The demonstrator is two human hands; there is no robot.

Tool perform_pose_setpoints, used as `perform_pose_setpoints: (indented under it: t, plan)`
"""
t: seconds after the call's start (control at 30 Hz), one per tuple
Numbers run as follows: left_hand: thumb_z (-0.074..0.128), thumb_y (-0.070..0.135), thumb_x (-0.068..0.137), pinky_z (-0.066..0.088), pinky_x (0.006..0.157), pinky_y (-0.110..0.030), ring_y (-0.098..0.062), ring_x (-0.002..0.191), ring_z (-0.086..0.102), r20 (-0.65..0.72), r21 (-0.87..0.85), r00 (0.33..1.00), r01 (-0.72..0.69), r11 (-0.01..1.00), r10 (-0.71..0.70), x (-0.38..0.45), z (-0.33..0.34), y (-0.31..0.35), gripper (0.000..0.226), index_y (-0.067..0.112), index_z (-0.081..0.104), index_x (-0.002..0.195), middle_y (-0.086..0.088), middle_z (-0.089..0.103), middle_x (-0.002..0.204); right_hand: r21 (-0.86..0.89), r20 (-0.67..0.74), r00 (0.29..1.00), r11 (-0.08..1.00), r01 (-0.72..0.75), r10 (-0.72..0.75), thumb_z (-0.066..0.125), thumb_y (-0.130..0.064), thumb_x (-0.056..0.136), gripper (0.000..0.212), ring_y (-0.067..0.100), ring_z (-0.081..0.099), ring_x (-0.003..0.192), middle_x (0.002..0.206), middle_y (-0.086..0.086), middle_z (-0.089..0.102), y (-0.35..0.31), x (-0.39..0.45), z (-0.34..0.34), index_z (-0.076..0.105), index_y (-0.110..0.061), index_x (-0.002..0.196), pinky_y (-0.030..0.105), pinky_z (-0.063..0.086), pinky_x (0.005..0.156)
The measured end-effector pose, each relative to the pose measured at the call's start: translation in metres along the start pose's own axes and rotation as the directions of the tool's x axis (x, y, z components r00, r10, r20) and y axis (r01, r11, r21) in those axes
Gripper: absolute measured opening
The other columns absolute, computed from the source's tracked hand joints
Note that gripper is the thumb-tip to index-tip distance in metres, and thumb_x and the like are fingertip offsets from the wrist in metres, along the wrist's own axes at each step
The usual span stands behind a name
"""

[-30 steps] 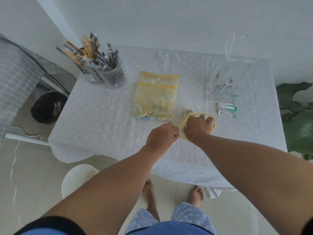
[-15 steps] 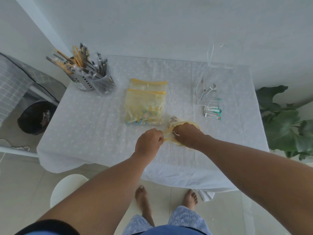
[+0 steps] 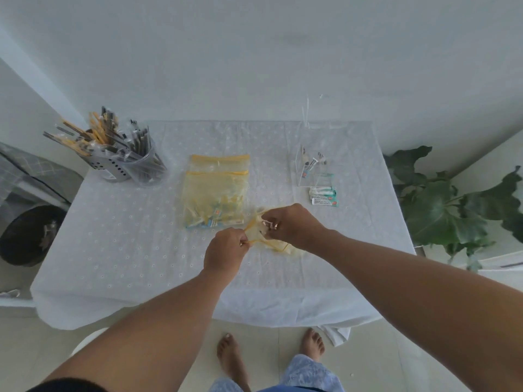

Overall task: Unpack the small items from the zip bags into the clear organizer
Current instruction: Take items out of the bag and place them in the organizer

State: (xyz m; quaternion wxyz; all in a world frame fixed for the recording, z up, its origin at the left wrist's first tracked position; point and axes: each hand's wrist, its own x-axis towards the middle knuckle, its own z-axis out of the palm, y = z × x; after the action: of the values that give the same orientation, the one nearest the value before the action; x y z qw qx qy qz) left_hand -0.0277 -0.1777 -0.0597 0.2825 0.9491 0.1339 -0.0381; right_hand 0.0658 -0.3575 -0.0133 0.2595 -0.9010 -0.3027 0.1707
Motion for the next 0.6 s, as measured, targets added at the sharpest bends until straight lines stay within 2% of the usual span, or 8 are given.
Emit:
perform_pose_setpoints:
  t: [0.1, 0.17, 0.23, 0.3, 0.4, 0.5, 0.6]
  plan:
    - [0.078, 0.026, 0.083, 0.05, 0.059, -0.031, -0.019, 0.07, 0.062, 0.011, -0.001, 1.0, -0.019, 1.0, 0.019, -0.002, 0.002, 0.002, 0.014, 0.015, 0.072, 0.077, 0.0, 0.066, 0.077, 0.062, -0.041, 0.998, 0.998, -0.034, 0.037, 0.088, -0.024, 0.075, 0.045, 0.013, 0.068, 0.084, 0.099, 0.002, 0.078, 0.003, -0.008, -0.011, 0.076, -0.016, 0.118, 0.021, 0.049, 0.078]
    - [0.078, 0.026, 0.083, 0.049, 0.058, -0.03, -0.017, 0.069, 0.061, 0.02, 0.004, 0.999, -0.027, 1.0, 0.027, -0.001, 0.002, 0.003, 0.013, 0.016, 0.071, 0.077, 0.002, 0.066, 0.077, 0.093, -0.075, 0.995, 0.994, -0.052, 0.059, 0.088, -0.026, 0.076, 0.036, 0.006, 0.063, 0.074, 0.093, -0.001, 0.077, 0.006, -0.012, -0.017, 0.079, -0.018, 0.111, 0.019, 0.045, 0.07]
    - [0.078, 0.025, 0.082, 0.049, 0.058, -0.029, -0.015, 0.069, 0.06, 0.031, 0.007, 0.999, -0.045, 0.999, 0.044, 0.0, 0.002, 0.008, 0.013, 0.018, 0.07, 0.075, 0.004, 0.065, 0.076, 0.108, -0.115, 0.987, 0.989, -0.103, 0.115, 0.086, -0.034, 0.079, 0.028, 0.005, 0.061, 0.072, 0.085, -0.008, 0.074, 0.012, -0.018, -0.023, 0.079, -0.021, 0.104, 0.022, 0.044, 0.066]
    - [0.077, 0.025, 0.081, 0.05, 0.058, -0.031, -0.015, 0.068, 0.06, 0.039, 0.002, 0.998, -0.053, 0.999, 0.053, 0.002, 0.001, 0.011, 0.015, 0.02, 0.068, 0.071, 0.006, 0.064, 0.074, 0.117, -0.15, 0.974, 0.981, -0.152, 0.169, 0.085, -0.041, 0.079, 0.025, 0.006, 0.06, 0.076, 0.082, -0.013, 0.069, 0.017, -0.024, -0.031, 0.078, -0.026, 0.099, 0.024, 0.042, 0.063]
    - [0.077, 0.026, 0.081, 0.048, 0.057, -0.03, -0.014, 0.067, 0.059, 0.049, 0.003, 0.997, -0.067, 0.998, 0.067, 0.007, -0.002, 0.013, 0.017, 0.021, 0.066, 0.069, 0.007, 0.061, 0.072, 0.141, -0.201, 0.968, 0.983, -0.12, 0.147, 0.087, -0.039, 0.077, 0.023, 0.008, 0.058, 0.083, 0.091, -0.01, 0.069, 0.022, -0.03, -0.044, 0.078, -0.027, 0.094, 0.027, 0.04, 0.066]
    - [0.077, 0.026, 0.081, 0.045, 0.056, -0.029, -0.013, 0.066, 0.057, 0.056, 0.003, 0.995, -0.088, 0.996, 0.088, 0.012, -0.004, 0.016, 0.018, 0.021, 0.065, 0.069, 0.006, 0.059, 0.072, 0.222, -0.201, 0.95, 0.956, -0.191, 0.237, 0.087, -0.045, 0.073, 0.021, 0.005, 0.062, 0.076, 0.083, -0.014, 0.068, 0.027, -0.033, -0.06, 0.071, -0.037, 0.082, 0.033, 0.052, 0.069]
    - [0.078, 0.025, 0.081, 0.048, 0.058, -0.033, -0.016, 0.067, 0.056, 0.059, 0.004, 0.993, -0.105, 0.994, 0.105, 0.015, -0.005, 0.019, 0.02, 0.021, 0.063, 0.068, 0.004, 0.059, 0.072, 0.306, -0.265, 0.911, 0.923, -0.232, 0.317, 0.089, -0.044, 0.071, 0.026, 0.004, 0.064, 0.073, 0.076, -0.014, 0.069, 0.032, -0.036, -0.076, 0.068, -0.032, 0.078, 0.036, 0.055, 0.072]
